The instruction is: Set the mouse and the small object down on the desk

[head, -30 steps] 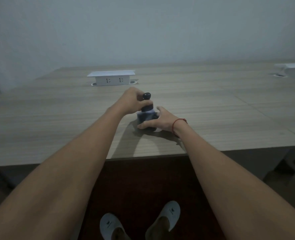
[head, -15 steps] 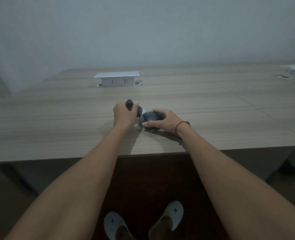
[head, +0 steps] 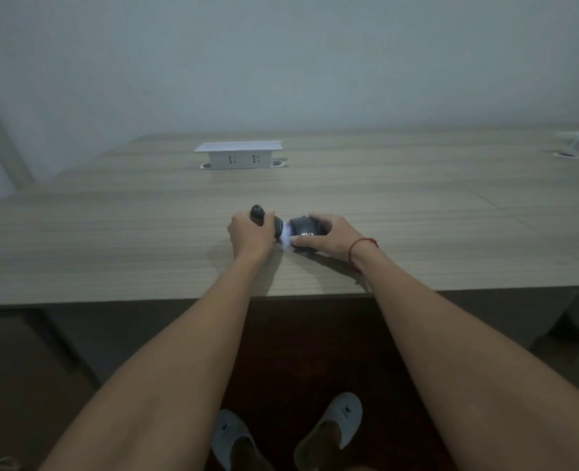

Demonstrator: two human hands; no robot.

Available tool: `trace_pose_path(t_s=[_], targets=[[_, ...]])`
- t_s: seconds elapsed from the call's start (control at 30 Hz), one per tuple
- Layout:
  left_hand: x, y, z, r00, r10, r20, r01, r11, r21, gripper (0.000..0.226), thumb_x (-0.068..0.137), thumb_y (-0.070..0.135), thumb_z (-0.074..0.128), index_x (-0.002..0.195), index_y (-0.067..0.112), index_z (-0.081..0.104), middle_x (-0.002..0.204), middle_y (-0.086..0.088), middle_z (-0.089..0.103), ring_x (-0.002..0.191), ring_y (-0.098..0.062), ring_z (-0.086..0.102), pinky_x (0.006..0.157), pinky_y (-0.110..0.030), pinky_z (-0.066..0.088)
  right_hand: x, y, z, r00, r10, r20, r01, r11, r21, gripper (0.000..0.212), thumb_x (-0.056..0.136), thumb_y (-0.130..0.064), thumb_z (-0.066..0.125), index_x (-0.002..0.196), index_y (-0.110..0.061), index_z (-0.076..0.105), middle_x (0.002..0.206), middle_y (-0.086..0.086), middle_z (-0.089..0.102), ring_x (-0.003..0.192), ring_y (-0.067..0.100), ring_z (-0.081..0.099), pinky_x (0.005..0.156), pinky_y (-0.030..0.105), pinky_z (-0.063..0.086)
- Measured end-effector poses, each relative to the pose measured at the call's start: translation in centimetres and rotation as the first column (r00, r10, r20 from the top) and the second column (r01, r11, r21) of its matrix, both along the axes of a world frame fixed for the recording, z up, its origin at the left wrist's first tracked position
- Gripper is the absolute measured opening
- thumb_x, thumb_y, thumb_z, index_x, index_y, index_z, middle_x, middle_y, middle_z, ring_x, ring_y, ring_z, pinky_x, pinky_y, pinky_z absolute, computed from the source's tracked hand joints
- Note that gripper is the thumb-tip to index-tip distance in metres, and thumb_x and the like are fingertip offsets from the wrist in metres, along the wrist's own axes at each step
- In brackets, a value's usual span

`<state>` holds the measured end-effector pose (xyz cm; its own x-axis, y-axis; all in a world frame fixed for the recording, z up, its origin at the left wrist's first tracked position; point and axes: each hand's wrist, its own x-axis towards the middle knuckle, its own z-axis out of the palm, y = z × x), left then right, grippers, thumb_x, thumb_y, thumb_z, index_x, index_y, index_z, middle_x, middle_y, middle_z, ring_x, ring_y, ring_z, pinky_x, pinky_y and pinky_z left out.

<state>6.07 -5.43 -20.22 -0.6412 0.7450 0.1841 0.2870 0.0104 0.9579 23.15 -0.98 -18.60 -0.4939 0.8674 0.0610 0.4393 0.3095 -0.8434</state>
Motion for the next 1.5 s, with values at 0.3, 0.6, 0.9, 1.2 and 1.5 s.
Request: trace_pose_path(t_s=[0.3, 0.6, 0.9, 1.2, 1.5], targets=[[1.1, -2.3, 1.4, 0.999, -0.026, -0.023, 0.026, 1.000, 0.005, 0.026, 0.081, 0.023, 0.072, 0.082, -0.002, 0.068, 0.082, -0.018, 0.072, 0.069, -0.026, 0.074, 0.069, -0.044, 0.062, -0.4, -0.1, -0.1, 0.999, -0.051, 0.019, 0.051, 0.999, 0.006, 0.088, 0.074, -0.041, 0.079, 0.146, -0.014, 0.036, 0.142, 0.008, 0.048, 0.124, 0.022, 0.049, 0.098, 0.031, 0.041], [1.9, -2.8, 1.5, 0.909, 0.276, -0.313, -0.331, 0.933, -0.139, 0.043, 0.071, 0.054, 0.068, 0.065, 0.012, 0.060, 0.079, -0.010, 0.071, 0.082, -0.031, 0.066, 0.078, -0.041, 0.055, -0.7, -0.9, -1.3, 0.985, -0.160, 0.069, 0.152, 0.982, 0.112, 0.090, 0.073, -0.059, 0.069, 0.146, -0.019, 0.035, 0.147, 0.001, 0.046, 0.133, 0.022, 0.045, 0.110, 0.041, 0.037], [0.8, -4.3, 1.0, 0.881, -0.077, -0.467, -0.013, 0.982, -0.186, 0.047, 0.084, 0.034, 0.059, 0.125, 0.011, 0.060, 0.132, -0.010, 0.060, 0.125, -0.027, 0.052, 0.104, -0.035, 0.041, -1.6, -2.3, -1.5, 0.947, -0.288, -0.142, 0.301, 0.950, 0.083, 0.072, 0.088, -0.042, 0.059, 0.149, -0.016, 0.030, 0.151, 0.009, 0.040, 0.137, 0.027, 0.041, 0.112, 0.040, 0.035], [1.9, -1.9, 1.4, 0.859, 0.013, -0.511, -0.149, 0.962, -0.227, 0.024, 0.093, 0.016, 0.055, 0.112, 0.004, 0.065, 0.123, -0.018, 0.062, 0.117, -0.034, 0.055, 0.091, -0.036, 0.045, -3.7, -1.0, -1.2, 0.953, -0.302, -0.028, 0.299, 0.920, 0.252, 0.047, 0.092, -0.033, 0.058, 0.130, -0.008, 0.052, 0.134, 0.011, 0.052, 0.123, 0.029, 0.050, 0.097, 0.035, 0.041], [1.0, 0.3, 0.5, 0.874, -0.055, -0.483, -0.113, 0.943, -0.312, 0.084, 0.085, 0.046, 0.065, 0.150, 0.014, 0.023, 0.155, -0.012, 0.029, 0.144, -0.028, 0.026, 0.114, -0.039, 0.029, -4.6, 0.4, -1.6, 0.930, -0.368, -0.001, 0.358, 0.905, 0.229, 0.054, 0.087, -0.045, 0.059, 0.126, -0.011, 0.046, 0.126, 0.009, 0.054, 0.113, 0.029, 0.055, 0.093, 0.040, 0.047]])
